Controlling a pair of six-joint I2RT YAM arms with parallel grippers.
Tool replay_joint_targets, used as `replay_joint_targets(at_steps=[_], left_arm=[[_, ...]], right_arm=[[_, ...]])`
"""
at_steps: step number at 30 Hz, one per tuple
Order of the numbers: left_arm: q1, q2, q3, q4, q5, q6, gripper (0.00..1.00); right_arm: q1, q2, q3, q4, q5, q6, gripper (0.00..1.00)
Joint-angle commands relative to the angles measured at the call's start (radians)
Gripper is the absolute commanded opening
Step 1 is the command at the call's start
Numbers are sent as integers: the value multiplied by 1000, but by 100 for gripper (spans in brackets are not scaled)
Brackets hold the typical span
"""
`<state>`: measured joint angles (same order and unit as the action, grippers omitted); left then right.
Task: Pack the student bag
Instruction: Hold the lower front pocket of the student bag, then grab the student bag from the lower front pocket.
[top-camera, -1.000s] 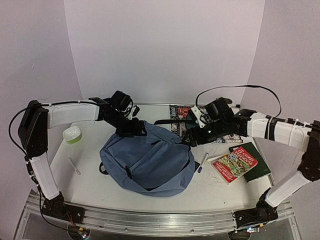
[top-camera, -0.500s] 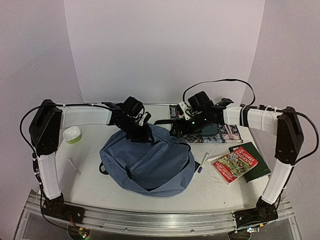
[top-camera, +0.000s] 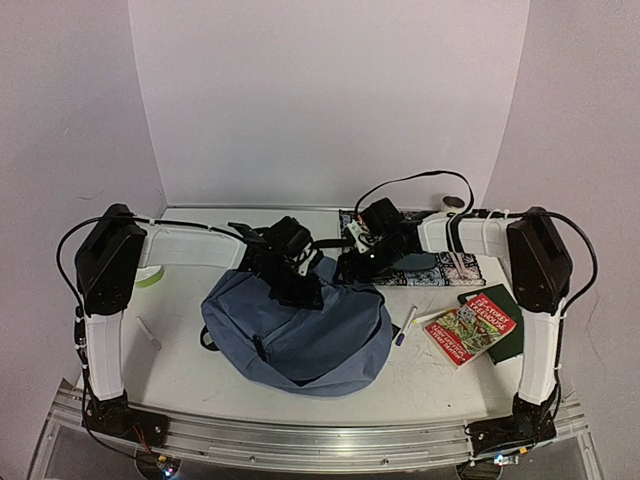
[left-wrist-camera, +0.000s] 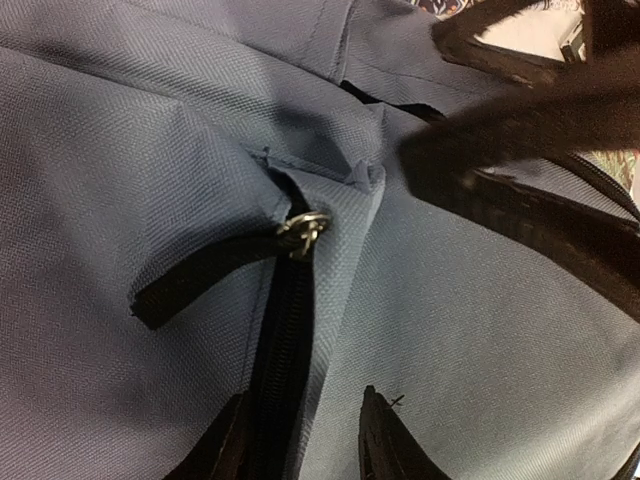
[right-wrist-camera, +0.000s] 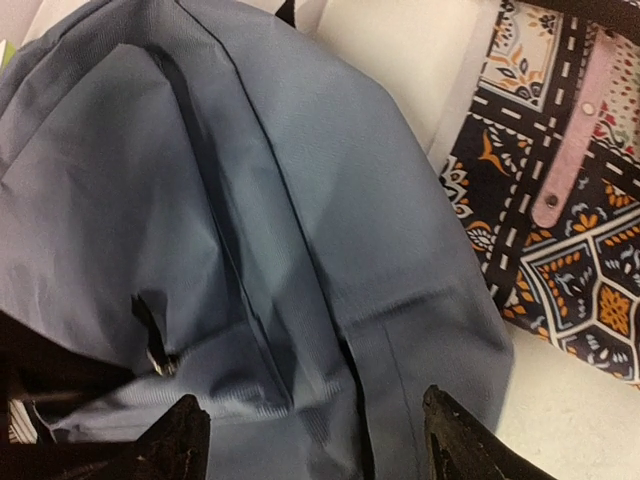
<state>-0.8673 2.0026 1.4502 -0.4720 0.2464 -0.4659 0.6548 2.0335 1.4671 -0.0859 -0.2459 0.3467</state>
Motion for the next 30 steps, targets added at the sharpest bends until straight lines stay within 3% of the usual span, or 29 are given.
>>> replay_joint_targets(at_steps=[1,7,10,15,21,30], left_arm=[[-44,3,-3,58,-19,-14,35],[-52,-19,-18,74,-65,-9,35],[-51,-39,-25,80,-84,-5,36],[-48,-61,-21,86,-112,10,41],[1,-90,-13,85,-118,37,47],[101,-112,-13,80,-91,111,48]], right_arm=[[-3,54,62,-20,-65,-17,71],[-3,108,50,-20,-74,-34,68],[-3,128,40,-20,-82,-48,61],[-4,139,26,-19,-103,-79,37],[-3,97,-2,-10,-111,-117,2],[-3,-3,-50,64,-150,-139,0]])
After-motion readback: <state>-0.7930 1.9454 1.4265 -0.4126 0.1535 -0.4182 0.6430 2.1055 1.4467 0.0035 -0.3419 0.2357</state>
